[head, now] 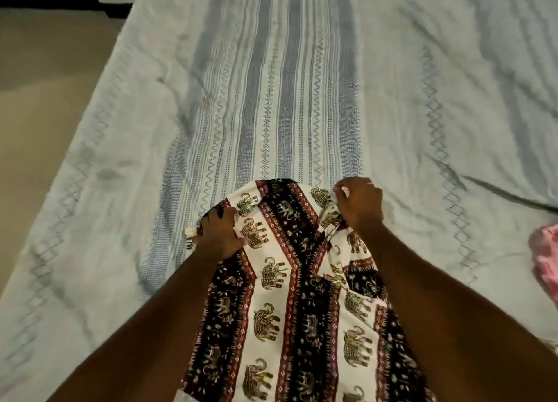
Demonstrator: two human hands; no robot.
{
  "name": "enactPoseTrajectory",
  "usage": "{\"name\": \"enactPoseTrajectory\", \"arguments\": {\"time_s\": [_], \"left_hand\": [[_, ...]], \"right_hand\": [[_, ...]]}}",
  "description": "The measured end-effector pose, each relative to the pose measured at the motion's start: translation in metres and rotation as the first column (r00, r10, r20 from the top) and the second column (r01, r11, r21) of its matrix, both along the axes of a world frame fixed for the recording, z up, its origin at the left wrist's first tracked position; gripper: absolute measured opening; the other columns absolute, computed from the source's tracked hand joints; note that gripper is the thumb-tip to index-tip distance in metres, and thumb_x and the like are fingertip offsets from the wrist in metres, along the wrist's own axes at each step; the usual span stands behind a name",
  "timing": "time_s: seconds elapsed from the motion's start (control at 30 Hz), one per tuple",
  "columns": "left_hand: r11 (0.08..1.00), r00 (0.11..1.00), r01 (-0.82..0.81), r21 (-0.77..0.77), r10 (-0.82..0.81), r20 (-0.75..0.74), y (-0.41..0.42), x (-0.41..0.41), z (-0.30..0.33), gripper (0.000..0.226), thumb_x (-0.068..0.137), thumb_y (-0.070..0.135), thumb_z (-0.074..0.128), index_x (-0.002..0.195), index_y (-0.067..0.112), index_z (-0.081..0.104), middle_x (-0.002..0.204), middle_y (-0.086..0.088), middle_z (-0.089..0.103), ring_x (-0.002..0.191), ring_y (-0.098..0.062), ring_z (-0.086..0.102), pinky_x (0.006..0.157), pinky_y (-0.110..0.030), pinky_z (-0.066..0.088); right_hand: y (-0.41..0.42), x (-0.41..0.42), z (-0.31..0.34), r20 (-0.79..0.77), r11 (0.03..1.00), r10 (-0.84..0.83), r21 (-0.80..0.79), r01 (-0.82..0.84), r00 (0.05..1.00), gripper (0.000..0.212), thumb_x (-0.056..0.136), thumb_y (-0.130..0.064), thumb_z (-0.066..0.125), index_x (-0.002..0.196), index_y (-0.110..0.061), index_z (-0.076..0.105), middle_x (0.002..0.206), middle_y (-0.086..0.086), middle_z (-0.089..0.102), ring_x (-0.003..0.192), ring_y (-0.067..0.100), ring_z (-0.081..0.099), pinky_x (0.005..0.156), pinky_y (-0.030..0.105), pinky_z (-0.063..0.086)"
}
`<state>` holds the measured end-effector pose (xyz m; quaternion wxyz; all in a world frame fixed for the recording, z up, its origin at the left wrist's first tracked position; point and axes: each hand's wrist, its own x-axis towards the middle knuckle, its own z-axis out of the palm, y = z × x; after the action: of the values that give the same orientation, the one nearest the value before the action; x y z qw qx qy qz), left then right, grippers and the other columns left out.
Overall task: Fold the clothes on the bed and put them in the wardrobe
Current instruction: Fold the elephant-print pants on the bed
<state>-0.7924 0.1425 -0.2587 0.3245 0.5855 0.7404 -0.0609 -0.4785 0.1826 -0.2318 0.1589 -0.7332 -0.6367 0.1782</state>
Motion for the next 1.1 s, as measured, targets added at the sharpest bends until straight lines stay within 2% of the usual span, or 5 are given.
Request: {"name": "enactPoseTrajectory", "arguments": {"time_s": [0.13, 0.27, 0.43, 0.8, 1.1], "left_hand": [[1.0, 1.0, 0.024, -0.019, -0.024, -0.012, -0.01, 0.005, -0.01, 0.118, 0.065, 0.043, 0.092, 0.154, 0.039, 0.015, 0.165, -0.007, -0.005, 0.152, -0.037, -0.001, 0.106, -0.082, 0.016], [0.998, 0.997, 0.048, -0.049, -0.045, 0.056, -0.014, -0.002, -0.017, 0.136, 0.062, 0.05, 0.092, 0.157, 0.042, -0.004, 0.164, 0.0, -0.028, 0.152, -0.03, -0.021, 0.106, -0.084, 0.005], [0.975, 0.988, 0.149, -0.164, -0.14, 0.062, -0.014, -0.014, -0.015, 0.16, 0.045, 0.065, 0.091, 0.152, 0.045, -0.026, 0.154, 0.0, -0.047, 0.145, -0.028, -0.037, 0.103, -0.083, -0.001], [0.938, 0.977, 0.213, -0.273, -0.213, 0.031, -0.011, -0.015, -0.007, 0.164, 0.045, 0.062, 0.093, 0.151, 0.04, -0.03, 0.148, -0.002, -0.054, 0.141, -0.029, -0.043, 0.103, -0.083, -0.002], [0.92, 0.971, 0.237, -0.311, -0.235, 0.042, -0.01, -0.008, 0.0, 0.167, 0.039, 0.068, 0.09, 0.149, 0.038, -0.033, 0.146, -0.003, -0.056, 0.144, -0.033, -0.039, 0.104, -0.082, 0.0]], "right_hand": [[0.037, -0.045, -0.005, -0.406, 0.917, 0.122, -0.302, -0.259, 0.905, 0.039, 0.092, -0.026, 0.071, 0.13, -0.023, 0.062, 0.133, 0.005, 0.065, 0.121, 0.024, 0.061, 0.096, 0.039, 0.052], [0.065, -0.091, -0.016, -0.232, 0.745, 0.344, -0.522, -0.415, 0.91, 0.101, 0.065, -0.063, 0.081, 0.15, -0.041, 0.031, 0.152, 0.006, 0.047, 0.143, 0.037, 0.033, 0.116, 0.064, 0.014], [0.091, -0.112, 0.004, -0.463, 0.573, 0.302, -0.61, -0.547, 0.833, 0.031, 0.075, -0.032, 0.086, 0.092, -0.009, 0.074, 0.096, 0.008, 0.074, 0.097, 0.033, 0.069, 0.091, 0.039, 0.054], [0.106, -0.001, 0.034, -0.401, 0.301, 0.175, -0.848, -0.437, 0.899, 0.076, 0.038, -0.062, 0.095, 0.097, -0.017, 0.077, 0.105, -0.001, 0.073, 0.099, 0.021, 0.059, 0.095, 0.046, 0.042], [0.1, 0.131, 0.098, -0.528, 0.68, -0.042, -0.637, -0.363, 0.848, 0.049, 0.052, -0.017, 0.088, 0.086, 0.008, 0.063, 0.069, 0.013, 0.07, 0.054, 0.021, 0.066, 0.045, 0.023, 0.052]]}}
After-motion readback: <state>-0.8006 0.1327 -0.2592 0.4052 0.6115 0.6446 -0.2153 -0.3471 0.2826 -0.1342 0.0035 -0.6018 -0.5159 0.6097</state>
